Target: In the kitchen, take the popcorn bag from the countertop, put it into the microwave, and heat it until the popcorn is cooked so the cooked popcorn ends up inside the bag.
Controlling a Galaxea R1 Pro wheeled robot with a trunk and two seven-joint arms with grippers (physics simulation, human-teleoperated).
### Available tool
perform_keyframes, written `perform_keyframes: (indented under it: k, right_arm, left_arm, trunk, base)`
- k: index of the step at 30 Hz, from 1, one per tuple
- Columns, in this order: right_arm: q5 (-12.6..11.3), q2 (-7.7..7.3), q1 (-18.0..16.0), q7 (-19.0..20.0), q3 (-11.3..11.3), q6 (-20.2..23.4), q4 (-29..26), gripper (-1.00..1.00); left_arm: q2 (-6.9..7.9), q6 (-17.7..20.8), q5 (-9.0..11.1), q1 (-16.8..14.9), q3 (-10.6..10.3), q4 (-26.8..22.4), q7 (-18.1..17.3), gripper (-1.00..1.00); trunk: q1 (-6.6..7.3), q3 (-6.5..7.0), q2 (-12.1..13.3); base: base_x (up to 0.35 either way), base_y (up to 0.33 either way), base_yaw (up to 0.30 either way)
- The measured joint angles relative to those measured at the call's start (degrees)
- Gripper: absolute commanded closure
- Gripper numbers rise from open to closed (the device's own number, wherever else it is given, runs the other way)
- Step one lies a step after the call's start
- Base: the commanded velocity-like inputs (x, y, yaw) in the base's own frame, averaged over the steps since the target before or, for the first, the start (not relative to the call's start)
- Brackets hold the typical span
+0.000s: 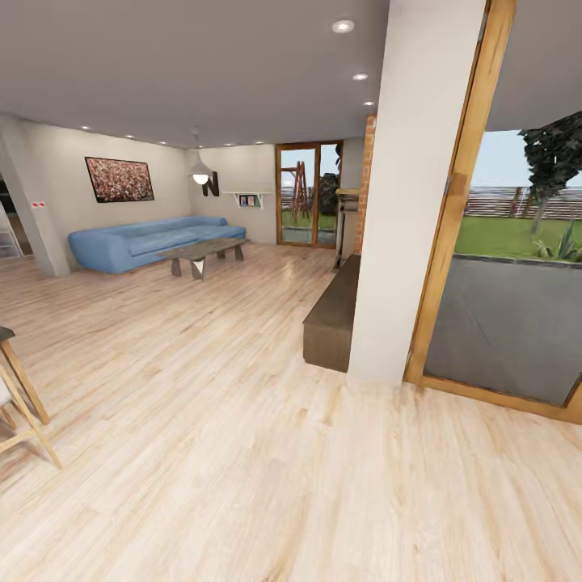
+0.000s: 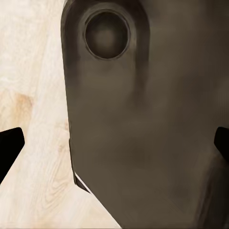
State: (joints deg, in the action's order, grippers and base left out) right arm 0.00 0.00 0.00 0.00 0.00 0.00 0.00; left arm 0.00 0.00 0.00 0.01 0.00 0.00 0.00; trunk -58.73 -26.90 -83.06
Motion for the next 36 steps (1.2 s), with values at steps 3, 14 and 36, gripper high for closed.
perform_keyframes:
  k: [3, 14, 36]
  right_arm:
    - [0.4, -0.63, -0.1, 0.6, 0.6, 0.3, 0.1, -1.00]
    - [2.2, -0.71, -0.1, 0.5, 3.1, 0.3, 0.1, -1.00]
    - [2.2, -0.61, -0.1, -0.1, 2.6, -0.2, 0.1, -1.00]
  left_arm:
    - [-0.13, -0.3, 0.1, -0.1, 0.2, -0.2, -0.1, -1.00]
    - [-0.77, -2.8, 0.4, 0.0, 0.6, -2.7, -0.1, -1.00]
    - [2.07, -2.9, 0.1, 0.0, -0.2, -2.8, -0.1, -1.00]
  trunk:
    - [0.00, 0.01, 0.0]
    - [0.00, 0.01, 0.0]
    - [0.00, 0.01, 0.0]
  base:
    - [0.000, 0.000, 0.000]
    - [0.000, 0.000, 0.080]
    - [0.000, 0.000, 0.273]
